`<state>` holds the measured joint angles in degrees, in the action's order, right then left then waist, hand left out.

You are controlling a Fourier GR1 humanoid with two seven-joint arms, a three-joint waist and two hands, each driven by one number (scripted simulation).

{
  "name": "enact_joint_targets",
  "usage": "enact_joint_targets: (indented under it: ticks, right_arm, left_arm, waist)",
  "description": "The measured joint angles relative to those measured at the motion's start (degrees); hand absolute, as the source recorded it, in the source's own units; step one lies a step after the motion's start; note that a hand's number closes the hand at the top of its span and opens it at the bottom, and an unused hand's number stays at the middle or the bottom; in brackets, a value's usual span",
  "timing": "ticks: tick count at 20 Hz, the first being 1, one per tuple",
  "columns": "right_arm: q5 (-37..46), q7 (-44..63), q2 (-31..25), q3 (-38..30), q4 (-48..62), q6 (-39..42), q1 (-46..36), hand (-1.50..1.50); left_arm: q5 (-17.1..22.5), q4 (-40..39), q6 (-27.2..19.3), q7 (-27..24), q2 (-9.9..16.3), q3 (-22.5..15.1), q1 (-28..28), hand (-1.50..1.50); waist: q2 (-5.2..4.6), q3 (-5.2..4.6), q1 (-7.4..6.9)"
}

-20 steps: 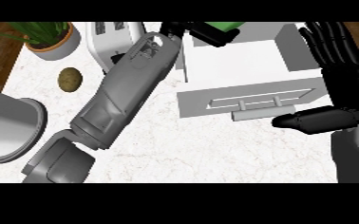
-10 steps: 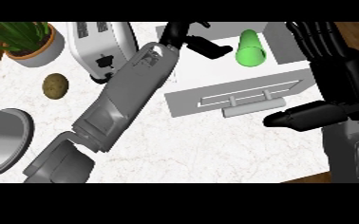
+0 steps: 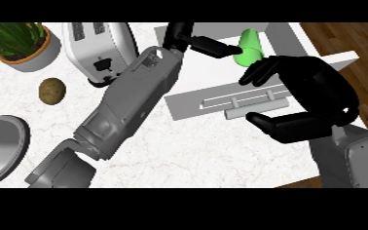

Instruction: Pick up the cup, place it into the drawer and close the drawer

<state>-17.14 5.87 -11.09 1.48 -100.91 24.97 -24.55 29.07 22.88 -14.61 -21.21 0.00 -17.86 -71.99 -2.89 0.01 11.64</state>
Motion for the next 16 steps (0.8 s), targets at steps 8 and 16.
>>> enact_joint_targets:
  ticks: [8, 16]
  right_arm:
    - [3.81, 5.16, -8.43, 6.85, -0.36, 10.58, 3.23, -1.50]
    - [25.28, 0.96, -10.63, 12.55, 2.21, 5.74, 6.79, -1.50]
  left_arm:
    - [5.67, 0.56, -2.58, -5.65, -0.01, 1.78, -0.26, -1.50]
    - [8.50, -0.49, -2.00, -8.63, 0.00, 3.19, 0.83, -1.50]
  waist:
    - [1.20, -0.02, -3.54]
    - [1.88, 0.03, -8.36]
